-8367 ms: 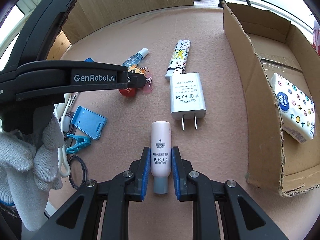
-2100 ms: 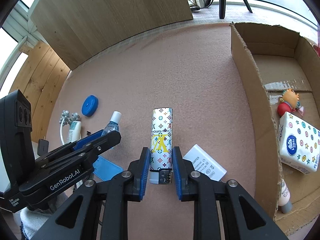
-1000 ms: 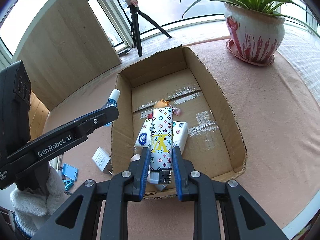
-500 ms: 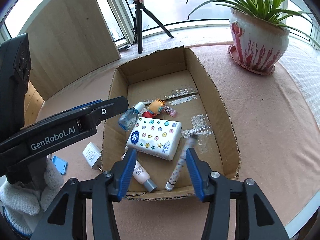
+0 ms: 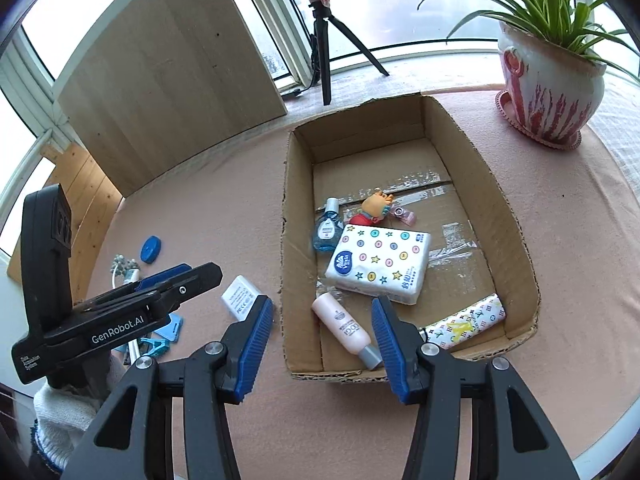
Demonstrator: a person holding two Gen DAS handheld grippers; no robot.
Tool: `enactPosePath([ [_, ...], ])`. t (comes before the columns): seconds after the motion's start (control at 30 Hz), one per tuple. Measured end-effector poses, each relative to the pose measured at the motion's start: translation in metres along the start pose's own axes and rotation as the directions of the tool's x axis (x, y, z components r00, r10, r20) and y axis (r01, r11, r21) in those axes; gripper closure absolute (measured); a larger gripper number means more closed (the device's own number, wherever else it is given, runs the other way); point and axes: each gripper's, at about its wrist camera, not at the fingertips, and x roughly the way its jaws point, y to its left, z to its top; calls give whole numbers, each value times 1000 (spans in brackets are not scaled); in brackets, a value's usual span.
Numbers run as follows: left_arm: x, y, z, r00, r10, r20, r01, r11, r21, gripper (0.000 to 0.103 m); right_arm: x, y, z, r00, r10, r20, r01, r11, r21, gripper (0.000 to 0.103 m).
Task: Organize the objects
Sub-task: 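Move both tools back toward the blue phone stand and blue clip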
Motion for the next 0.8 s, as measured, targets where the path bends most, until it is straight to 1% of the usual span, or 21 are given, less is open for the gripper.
enactPosePath([
  [0.17,-20,44,-25,999,41,-11,-41,998,-53,45,3,25,-8,999,34,-16,-35,998,-48,55],
  [0.37,-32,77,-50,998,62,-32,-65,992,-107,45,17,54,-21,996,63,-60,-69,992,-108,55],
  [0.5,-38,87,-66,998,43,-47,-49,991,-127,45,28,67,-31,991,83,-105,-97,986,-133,55],
  [0.6,-38,88,-75,997,25,-68,-33,992,-122,45,34,78,-38,988,92,-126,-110,982,-153,55],
  [0.63,-37,87,-76,997,31,-72,-39,993,-116,45,36,80,-40,987,92,-130,-112,981,-159,55],
  [0.67,-35,88,-76,996,40,-75,-49,992,-116,45,38,83,-41,987,92,-134,-113,980,-161,55],
  [0.8,-30,96,-67,998,17,-67,-28,987,-159,45,45,89,-43,985,93,-148,-117,979,-166,55],
])
